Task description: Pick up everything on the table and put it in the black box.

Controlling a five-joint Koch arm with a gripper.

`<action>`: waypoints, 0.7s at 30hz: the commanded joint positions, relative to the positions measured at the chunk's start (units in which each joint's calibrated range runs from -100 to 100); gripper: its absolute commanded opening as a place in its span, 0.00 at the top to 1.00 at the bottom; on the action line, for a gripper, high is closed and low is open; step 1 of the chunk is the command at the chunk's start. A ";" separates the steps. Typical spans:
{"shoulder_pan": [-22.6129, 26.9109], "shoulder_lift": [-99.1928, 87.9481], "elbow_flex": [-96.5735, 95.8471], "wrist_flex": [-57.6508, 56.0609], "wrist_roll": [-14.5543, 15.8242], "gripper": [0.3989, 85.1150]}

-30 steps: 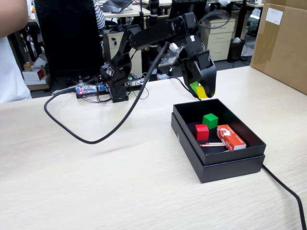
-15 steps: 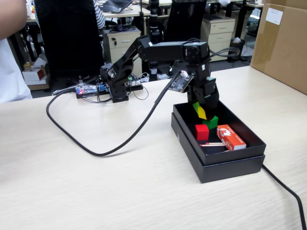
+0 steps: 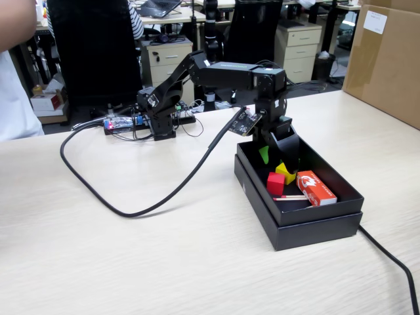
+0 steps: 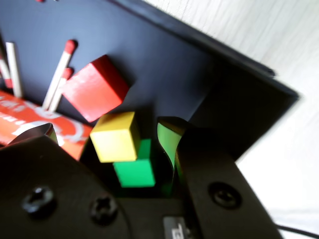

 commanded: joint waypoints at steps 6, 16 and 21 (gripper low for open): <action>-2.88 -28.02 -0.36 0.07 -0.34 0.51; -10.26 -62.45 -20.85 8.19 -3.66 0.43; -14.26 -83.44 -40.25 14.41 -4.05 0.42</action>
